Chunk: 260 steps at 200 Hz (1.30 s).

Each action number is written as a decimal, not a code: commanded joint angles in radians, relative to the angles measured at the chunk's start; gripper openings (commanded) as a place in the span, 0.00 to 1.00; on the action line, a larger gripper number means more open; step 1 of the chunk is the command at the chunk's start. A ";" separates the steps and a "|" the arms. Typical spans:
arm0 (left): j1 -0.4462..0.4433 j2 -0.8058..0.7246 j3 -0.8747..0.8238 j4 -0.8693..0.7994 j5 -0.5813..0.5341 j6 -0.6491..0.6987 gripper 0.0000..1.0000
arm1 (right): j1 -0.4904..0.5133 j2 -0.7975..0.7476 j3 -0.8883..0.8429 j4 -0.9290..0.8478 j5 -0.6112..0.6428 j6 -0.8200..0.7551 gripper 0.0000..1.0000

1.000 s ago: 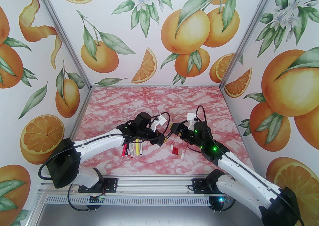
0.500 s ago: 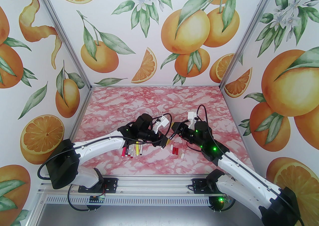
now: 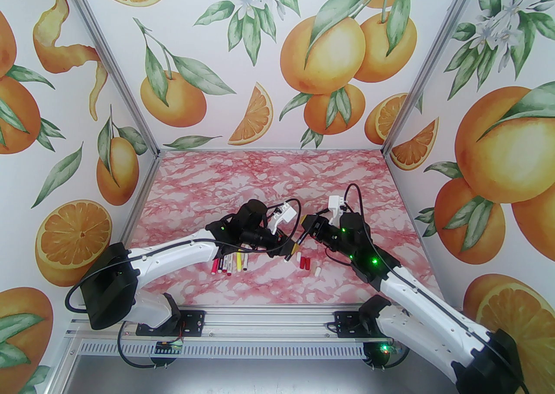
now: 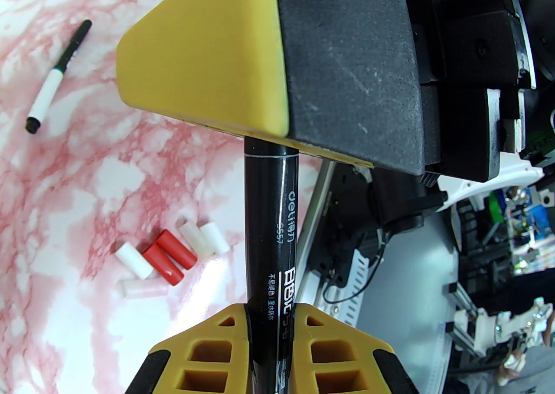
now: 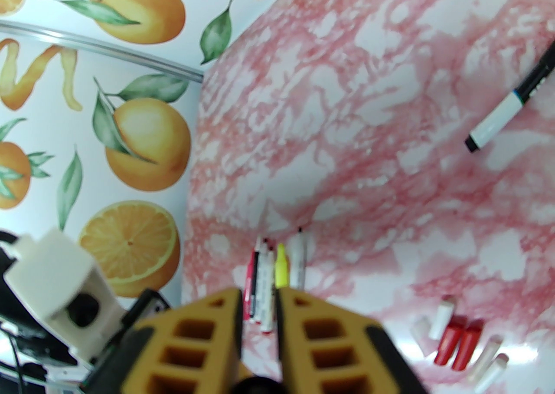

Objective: Open the pen caps

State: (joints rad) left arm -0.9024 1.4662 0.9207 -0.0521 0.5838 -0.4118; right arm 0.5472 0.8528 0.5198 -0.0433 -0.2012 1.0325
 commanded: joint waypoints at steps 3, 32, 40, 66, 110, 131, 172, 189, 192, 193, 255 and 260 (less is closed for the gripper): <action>-0.004 -0.021 -0.018 0.011 -0.015 0.005 0.17 | -0.001 -0.022 -0.010 0.005 0.022 -0.005 0.17; -0.008 -0.018 -0.016 0.037 -0.009 -0.015 0.23 | -0.001 -0.023 -0.015 0.011 0.017 -0.002 0.15; -0.009 -0.015 -0.017 0.054 -0.007 -0.026 0.26 | 0.000 -0.023 -0.016 0.014 0.016 -0.001 0.15; -0.015 0.004 -0.018 0.124 0.002 -0.074 0.34 | -0.001 -0.023 -0.024 0.029 0.003 0.007 0.14; -0.042 0.080 0.033 0.179 0.020 -0.101 0.36 | 0.000 -0.033 -0.040 0.044 -0.008 0.020 0.14; -0.052 0.099 0.051 0.158 0.006 -0.087 0.36 | 0.000 -0.050 -0.047 0.048 -0.006 0.023 0.14; -0.056 0.102 0.053 0.176 -0.004 -0.098 0.24 | 0.000 -0.049 -0.059 0.065 -0.012 0.031 0.14; -0.056 0.102 0.059 0.170 -0.013 -0.094 0.16 | -0.001 -0.051 -0.067 0.077 -0.011 0.038 0.14; -0.056 0.102 0.061 0.168 -0.015 -0.090 0.15 | 0.000 -0.052 -0.068 0.076 -0.011 0.038 0.14; -0.057 0.102 0.062 0.166 -0.016 -0.090 0.15 | 0.000 -0.053 -0.068 0.076 -0.010 0.038 0.14; -0.122 0.093 0.122 -0.052 -0.194 0.062 0.06 | -0.002 -0.110 -0.072 0.005 0.107 0.020 0.12; -0.130 0.093 0.124 -0.062 -0.205 0.070 0.06 | -0.002 -0.117 -0.069 -0.007 0.122 0.017 0.12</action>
State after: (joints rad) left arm -0.9947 1.5700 0.9955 -0.0284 0.4679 -0.4164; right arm 0.5472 0.7761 0.4572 -0.0185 -0.1734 1.0584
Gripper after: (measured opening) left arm 0.179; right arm 0.183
